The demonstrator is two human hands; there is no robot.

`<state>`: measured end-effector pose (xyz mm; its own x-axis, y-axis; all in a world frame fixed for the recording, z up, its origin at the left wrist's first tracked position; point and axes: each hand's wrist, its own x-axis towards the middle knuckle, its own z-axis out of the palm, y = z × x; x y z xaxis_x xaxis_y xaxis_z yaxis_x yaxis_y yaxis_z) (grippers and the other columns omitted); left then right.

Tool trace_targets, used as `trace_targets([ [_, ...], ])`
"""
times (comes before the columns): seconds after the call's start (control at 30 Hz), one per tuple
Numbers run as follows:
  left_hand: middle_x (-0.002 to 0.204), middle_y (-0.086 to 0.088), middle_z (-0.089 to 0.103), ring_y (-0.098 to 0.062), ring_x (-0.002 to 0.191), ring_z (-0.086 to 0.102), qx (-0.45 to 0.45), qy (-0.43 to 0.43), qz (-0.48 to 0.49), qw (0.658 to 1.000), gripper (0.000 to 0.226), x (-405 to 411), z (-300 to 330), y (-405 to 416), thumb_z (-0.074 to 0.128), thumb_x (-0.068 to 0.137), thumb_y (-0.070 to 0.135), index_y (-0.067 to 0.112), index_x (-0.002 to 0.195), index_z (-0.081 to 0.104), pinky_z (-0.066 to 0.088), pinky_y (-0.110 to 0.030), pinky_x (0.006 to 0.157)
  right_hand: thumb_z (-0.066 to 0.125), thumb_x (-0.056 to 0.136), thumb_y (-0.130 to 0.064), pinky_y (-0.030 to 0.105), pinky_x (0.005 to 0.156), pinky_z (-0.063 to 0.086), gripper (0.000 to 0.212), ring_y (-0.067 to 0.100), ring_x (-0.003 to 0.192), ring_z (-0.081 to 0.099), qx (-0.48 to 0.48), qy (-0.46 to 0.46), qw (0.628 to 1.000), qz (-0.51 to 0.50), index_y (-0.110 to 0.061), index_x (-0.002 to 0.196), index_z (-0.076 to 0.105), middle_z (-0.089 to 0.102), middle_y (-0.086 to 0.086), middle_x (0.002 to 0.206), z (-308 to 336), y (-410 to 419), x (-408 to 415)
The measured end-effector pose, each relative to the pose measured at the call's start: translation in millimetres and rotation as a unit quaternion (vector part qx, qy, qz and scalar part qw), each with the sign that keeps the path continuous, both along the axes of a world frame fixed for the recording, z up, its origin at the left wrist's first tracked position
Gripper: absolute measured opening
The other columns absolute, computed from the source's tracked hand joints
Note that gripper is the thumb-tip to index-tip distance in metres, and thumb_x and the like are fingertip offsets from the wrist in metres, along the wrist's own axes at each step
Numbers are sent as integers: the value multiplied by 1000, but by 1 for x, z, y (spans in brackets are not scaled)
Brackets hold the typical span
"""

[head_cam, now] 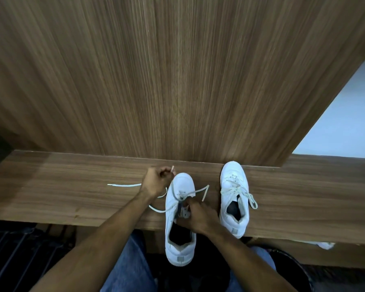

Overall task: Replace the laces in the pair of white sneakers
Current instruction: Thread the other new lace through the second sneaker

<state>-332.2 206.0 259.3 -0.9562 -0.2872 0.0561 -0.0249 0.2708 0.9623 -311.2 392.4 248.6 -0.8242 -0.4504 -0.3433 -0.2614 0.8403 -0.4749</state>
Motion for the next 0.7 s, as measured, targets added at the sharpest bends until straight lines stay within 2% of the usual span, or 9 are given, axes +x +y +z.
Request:
trace_targets([
  [0.07, 61, 10, 60, -3, 58, 49, -101, -56, -55, 992, 18, 3, -14, -3, 66, 86, 33, 23, 72, 71, 46, -33, 62, 61, 76, -58, 37, 90, 45, 59, 27, 115, 58, 44, 51, 997, 28, -23, 122, 48, 58, 0, 125, -4, -3, 3],
  [0.13, 67, 8, 59, -3, 62, 51, -171, -81, -106, 976, 22, 9, -22, 1, 63, 92, 27, 12, 78, 71, 47, -34, 66, 54, 83, -54, 37, 87, 46, 51, 29, 110, 60, 58, 95, 993, 28, -20, 121, 49, 58, 2, 123, -5, -5, 7],
  [0.23, 77, 17, 60, 7, 74, 58, -184, -59, -127, 973, 16, 16, -20, 15, 61, 93, 14, 6, 93, 75, 45, -14, 75, 44, 90, -44, 37, 87, 46, 36, 31, 105, 62, 38, 103, 994, 1, -19, 113, 56, 62, 4, 118, -9, -4, 8],
  [0.33, 68, 6, 68, -1, 62, 64, 105, -63, -10, 992, 15, 13, -4, 26, 58, 92, 2, 4, 87, 72, 52, -22, 67, 44, 87, -33, 37, 89, 46, 33, 35, 110, 59, -1, 56, 998, -38, -22, 115, 58, 64, 8, 119, -10, 1, 3],
  [0.4, 60, 0, 66, -9, 47, 60, 304, -36, 105, 946, 13, 7, 17, 27, 59, 91, 1, 7, 88, 70, 52, -21, 50, 44, 88, -30, 37, 93, 44, 37, 34, 115, 56, -26, 18, 998, -58, -28, 122, 58, 63, 7, 124, -9, 4, -1],
  [0.43, 57, 2, 64, -7, 43, 55, 320, -10, 143, 936, 11, 3, 27, 27, 60, 91, 3, 8, 92, 70, 48, -18, 45, 45, 89, -29, 36, 94, 43, 40, 32, 118, 55, -40, 1, 997, -68, -32, 126, 58, 62, 5, 128, -10, 7, -3],
  [0.5, 56, 10, 64, 0, 45, 52, 262, 39, 149, 953, 17, -3, 34, 20, 61, 90, 2, 5, 105, 68, 42, -14, 44, 45, 91, -28, 34, 97, 42, 41, 29, 123, 53, -66, -23, 994, -80, -36, 129, 57, 59, 1, 133, -12, 10, -7],
  [0.6, 69, 15, 69, -7, 64, 62, 1, 15, 4, 1000, 18, 0, 18, 13, 69, 87, 24, 18, 103, 75, 53, -24, 63, 46, 90, -23, 29, 92, 42, 39, 26, 121, 54, -98, -58, 988, -103, -34, 125, 62, 61, -1, 131, -15, 12, -10],
  [0.7, 85, 13, 71, -8, 80, 65, -269, -86, -143, 948, 19, 13, -6, 14, 65, 83, 46, 33, 92, 76, 52, -33, 74, 47, 81, -27, 28, 80, 41, 31, 22, 101, 61, -131, -101, 976, -141, -39, 98, 70, 68, -4, 106, -17, 12, -12],
])
